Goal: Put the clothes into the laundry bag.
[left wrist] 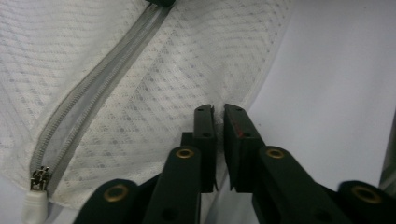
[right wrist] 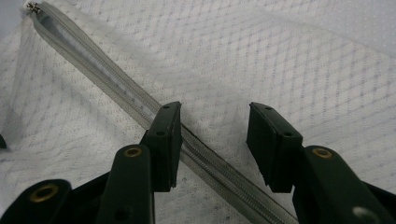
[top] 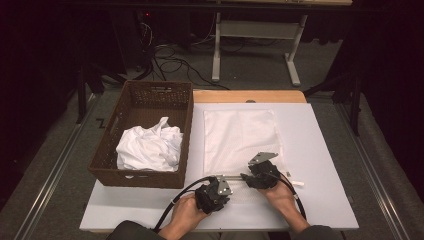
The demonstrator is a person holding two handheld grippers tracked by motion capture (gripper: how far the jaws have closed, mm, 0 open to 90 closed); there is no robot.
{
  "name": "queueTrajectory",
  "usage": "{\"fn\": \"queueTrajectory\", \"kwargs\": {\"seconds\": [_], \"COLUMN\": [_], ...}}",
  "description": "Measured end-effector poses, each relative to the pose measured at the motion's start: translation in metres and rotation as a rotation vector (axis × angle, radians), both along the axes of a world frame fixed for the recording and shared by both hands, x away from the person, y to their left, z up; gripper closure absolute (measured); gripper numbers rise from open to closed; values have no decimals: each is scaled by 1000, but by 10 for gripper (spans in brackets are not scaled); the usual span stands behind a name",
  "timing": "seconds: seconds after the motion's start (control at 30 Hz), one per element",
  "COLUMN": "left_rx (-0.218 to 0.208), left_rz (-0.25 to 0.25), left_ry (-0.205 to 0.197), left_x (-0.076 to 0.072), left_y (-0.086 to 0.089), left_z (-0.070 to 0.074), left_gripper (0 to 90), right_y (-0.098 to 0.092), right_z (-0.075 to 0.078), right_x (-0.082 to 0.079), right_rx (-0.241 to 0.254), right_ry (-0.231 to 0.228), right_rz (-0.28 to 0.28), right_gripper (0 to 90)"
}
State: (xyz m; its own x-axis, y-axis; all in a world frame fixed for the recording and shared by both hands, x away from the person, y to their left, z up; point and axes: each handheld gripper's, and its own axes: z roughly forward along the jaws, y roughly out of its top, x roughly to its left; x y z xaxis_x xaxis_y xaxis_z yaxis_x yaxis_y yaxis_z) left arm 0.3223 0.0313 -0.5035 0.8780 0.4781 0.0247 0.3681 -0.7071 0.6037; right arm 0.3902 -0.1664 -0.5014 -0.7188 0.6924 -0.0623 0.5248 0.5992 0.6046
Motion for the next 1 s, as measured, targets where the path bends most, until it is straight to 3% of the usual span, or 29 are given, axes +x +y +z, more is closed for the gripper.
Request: {"fn": "queueTrajectory", "kwargs": {"seconds": [0.13, 0.23, 0.4, 0.57, 0.8, 1.0], "left_rx": [11, 16, 18, 19, 44, 40], "left_rz": [2, 2, 18, 30, 24, 44], "left_ry": [-2, 8, 1, -8, 0, -8], "left_x": [-1, -1, 1, 0, 1, 2], "left_y": [0, 2, 8, 12, 9, 8], "left_z": [1, 3, 8, 11, 5, 3], "left_gripper": [893, 895, 895, 894, 866, 773], "right_y": [-3, -1, -2, 2, 4, 4], "right_z": [-2, -2, -2, -1, -2, -1], "right_x": [3, 3, 9, 12, 12, 12], "right_rx": [20, -3, 4, -2, -3, -13], "right_ry": [22, -14, 5, 14, -8, 12], "right_rz": [-20, -18, -40, -60, -10, 11], "right_gripper": [540, 500, 457, 492, 626, 533]}}
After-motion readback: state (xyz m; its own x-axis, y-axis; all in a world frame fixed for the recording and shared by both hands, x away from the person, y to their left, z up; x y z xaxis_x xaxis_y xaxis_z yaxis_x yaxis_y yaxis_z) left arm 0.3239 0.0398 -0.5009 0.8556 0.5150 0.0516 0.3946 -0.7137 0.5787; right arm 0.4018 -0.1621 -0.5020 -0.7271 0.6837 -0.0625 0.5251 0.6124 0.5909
